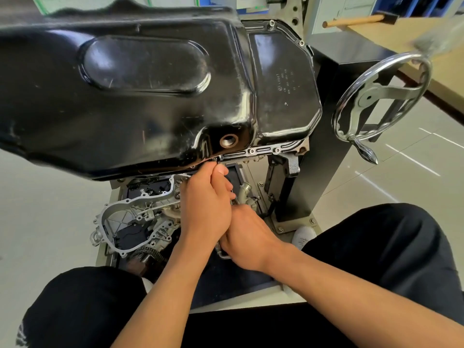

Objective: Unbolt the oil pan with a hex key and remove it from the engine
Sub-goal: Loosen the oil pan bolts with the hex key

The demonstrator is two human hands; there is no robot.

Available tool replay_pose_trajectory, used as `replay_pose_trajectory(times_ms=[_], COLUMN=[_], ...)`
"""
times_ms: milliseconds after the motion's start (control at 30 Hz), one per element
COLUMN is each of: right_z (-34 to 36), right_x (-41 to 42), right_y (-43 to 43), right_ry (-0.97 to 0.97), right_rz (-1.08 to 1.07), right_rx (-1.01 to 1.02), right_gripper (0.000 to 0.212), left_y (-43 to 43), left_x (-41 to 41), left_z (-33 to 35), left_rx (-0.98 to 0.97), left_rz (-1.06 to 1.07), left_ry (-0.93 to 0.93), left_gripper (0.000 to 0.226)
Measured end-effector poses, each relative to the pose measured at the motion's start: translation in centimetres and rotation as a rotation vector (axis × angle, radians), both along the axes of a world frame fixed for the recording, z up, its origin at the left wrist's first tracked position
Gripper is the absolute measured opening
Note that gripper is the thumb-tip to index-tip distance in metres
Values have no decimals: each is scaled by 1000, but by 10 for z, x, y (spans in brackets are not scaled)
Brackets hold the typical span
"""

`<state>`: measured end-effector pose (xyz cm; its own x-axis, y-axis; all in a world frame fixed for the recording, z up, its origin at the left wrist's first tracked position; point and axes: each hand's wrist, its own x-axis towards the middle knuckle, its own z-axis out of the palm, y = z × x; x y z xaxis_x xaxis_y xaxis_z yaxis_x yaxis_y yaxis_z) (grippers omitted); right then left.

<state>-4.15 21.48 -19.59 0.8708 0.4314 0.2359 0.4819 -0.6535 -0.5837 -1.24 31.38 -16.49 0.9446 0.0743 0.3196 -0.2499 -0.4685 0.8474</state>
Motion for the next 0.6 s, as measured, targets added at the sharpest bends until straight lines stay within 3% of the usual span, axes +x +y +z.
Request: replay_pose_trajectory(times_ms=[133, 267, 467, 533, 600], right_z=[4, 33, 46, 42, 37], right_x=[-2, 18, 29, 26, 24], right_y=[-36, -99, -100, -100, -103], right_ry=[-17, -247, -378, -399, -410], right_rz=[-141, -420, -401, -419, -437], right_rx=[-157, -238, -118, -55, -10], right_gripper=[22, 23, 16, 15, 12], left_y=[-13, -32, -43, -47, -52], left_x=[0, -1, -8, -10, -15], left_z=[-1, 9, 23, 24, 23], left_rx=[-192, -542, -1100, -1105, -939], left_rz=[-31, -87, -25, -17, -39], left_ry=[74, 218, 304, 261, 137], left_gripper=[31, 29, 21, 20, 22])
